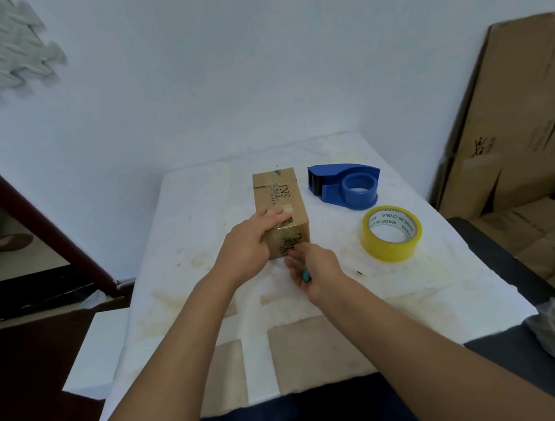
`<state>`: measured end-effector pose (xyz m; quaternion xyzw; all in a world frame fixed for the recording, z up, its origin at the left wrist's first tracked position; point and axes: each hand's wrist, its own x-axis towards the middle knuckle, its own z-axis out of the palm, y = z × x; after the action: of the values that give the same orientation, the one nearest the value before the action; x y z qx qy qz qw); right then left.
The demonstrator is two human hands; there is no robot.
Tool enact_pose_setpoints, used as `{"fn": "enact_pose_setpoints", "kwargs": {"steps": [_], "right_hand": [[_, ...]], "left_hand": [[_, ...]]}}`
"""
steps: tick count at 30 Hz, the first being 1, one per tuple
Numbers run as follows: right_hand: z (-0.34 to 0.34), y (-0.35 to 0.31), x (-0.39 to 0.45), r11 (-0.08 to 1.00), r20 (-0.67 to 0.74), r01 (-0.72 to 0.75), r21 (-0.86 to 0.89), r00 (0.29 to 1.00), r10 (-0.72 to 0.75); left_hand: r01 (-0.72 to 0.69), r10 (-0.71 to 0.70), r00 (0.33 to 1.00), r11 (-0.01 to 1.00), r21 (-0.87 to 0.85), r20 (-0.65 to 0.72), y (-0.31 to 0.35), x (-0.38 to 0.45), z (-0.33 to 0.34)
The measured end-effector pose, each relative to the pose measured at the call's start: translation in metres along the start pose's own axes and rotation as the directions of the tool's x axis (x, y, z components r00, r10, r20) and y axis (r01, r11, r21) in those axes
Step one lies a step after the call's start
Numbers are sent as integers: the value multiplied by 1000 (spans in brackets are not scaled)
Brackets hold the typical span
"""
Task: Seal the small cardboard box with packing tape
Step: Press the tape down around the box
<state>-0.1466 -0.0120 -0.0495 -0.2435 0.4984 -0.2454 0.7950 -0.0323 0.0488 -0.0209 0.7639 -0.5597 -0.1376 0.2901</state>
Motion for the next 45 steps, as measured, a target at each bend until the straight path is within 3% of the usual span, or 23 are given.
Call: {"fn": "enact_pose_setpoints", "kwargs": {"steps": [8, 11, 13, 15, 19, 23, 27, 30, 35, 40, 45], "right_hand": [[3, -8, 16, 940, -91, 130, -316, 982, -167], [-2, -13, 18, 803, -79, 242, -545, 938, -337], [-12, -18, 17, 694, -67, 320, -645, 881, -469], [-20, -24, 16, 618, -9, 395, -679, 838, -546], [-22, -37, 14, 504, 174, 500, -705, 810, -560], [-16, -50, 2, 373, 265, 655, -657, 664, -699], [-5, -63, -16, 367, 362, 771, -520, 589, -723], [1, -75, -23, 422, 416, 753, -505, 641, -645], [6, -105, -23, 414, 443, 726, -549, 672, -593], [11, -117, -14, 451, 425, 701, -553, 702, -571], [14, -115, -8, 495, 369, 692, -526, 710, -600]], "left_hand": [[-35, 32, 998, 998, 50, 59, -7, 3, 0], [-46, 42, 998, 996, 70, 56, -16, 4, 4], [-14, 15, 1000, 1000, -16, 25, -21, 6, 5], [9, -8, 1000, 995, -102, 15, -21, 6, 5], [-19, 13, 999, 985, -172, -36, -18, 8, -3], [-8, -19, 995, 963, -270, -98, -10, 13, -28], [-8, -17, 996, 962, -274, -87, 5, 15, -51], [24, -46, 995, 972, -234, -86, 14, 18, -56], [55, -76, 992, 978, -202, -97, 24, 23, -60], [73, -93, 976, 991, -111, -195, 35, 37, -52], [61, -156, 972, 891, -449, -177, 42, 51, -36]]}}
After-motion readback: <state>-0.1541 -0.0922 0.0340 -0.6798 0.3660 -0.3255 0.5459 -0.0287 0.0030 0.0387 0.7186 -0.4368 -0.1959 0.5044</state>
